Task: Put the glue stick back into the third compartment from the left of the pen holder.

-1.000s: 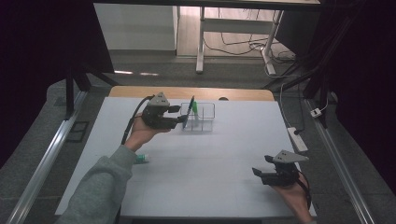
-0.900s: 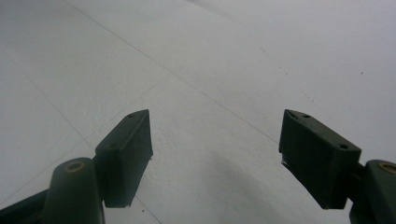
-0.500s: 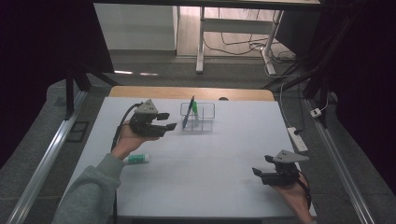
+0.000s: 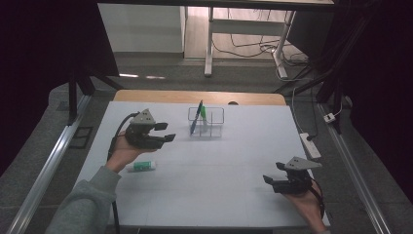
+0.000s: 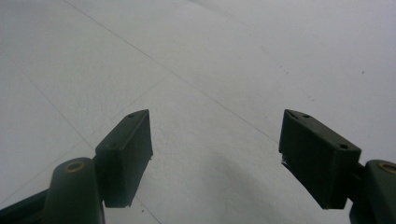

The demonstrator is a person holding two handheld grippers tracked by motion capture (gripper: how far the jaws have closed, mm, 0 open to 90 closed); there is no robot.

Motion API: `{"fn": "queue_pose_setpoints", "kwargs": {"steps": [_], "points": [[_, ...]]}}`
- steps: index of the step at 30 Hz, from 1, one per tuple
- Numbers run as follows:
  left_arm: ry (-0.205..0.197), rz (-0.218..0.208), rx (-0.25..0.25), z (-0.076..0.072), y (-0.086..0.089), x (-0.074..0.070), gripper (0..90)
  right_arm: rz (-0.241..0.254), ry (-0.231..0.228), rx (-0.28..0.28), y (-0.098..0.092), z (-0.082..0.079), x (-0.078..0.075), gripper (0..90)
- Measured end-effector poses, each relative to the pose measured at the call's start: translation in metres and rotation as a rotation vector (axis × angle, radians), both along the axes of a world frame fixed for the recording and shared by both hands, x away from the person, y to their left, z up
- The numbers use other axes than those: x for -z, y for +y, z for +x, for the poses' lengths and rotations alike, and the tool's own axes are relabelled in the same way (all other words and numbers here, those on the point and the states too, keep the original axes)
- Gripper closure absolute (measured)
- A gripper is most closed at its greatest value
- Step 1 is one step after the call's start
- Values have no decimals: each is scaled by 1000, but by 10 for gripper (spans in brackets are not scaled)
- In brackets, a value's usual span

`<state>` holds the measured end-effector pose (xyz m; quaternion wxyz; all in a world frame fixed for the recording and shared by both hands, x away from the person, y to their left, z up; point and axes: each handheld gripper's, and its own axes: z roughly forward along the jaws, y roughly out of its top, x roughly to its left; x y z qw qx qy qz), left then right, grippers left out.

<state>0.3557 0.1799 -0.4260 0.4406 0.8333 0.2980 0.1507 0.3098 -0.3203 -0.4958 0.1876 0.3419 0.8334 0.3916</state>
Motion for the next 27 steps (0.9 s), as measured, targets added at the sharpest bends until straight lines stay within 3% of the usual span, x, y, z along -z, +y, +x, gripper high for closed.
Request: {"fn": "queue_pose_setpoints", "kwargs": {"steps": [11, 27], "points": [[48, 9, -34, -7, 21, 17, 422, 3, 5, -2, 1, 0, 1, 250], [117, 78, -69, -11, 43, 32, 380, -2, 9, 0, 1, 0, 1, 249]]}}
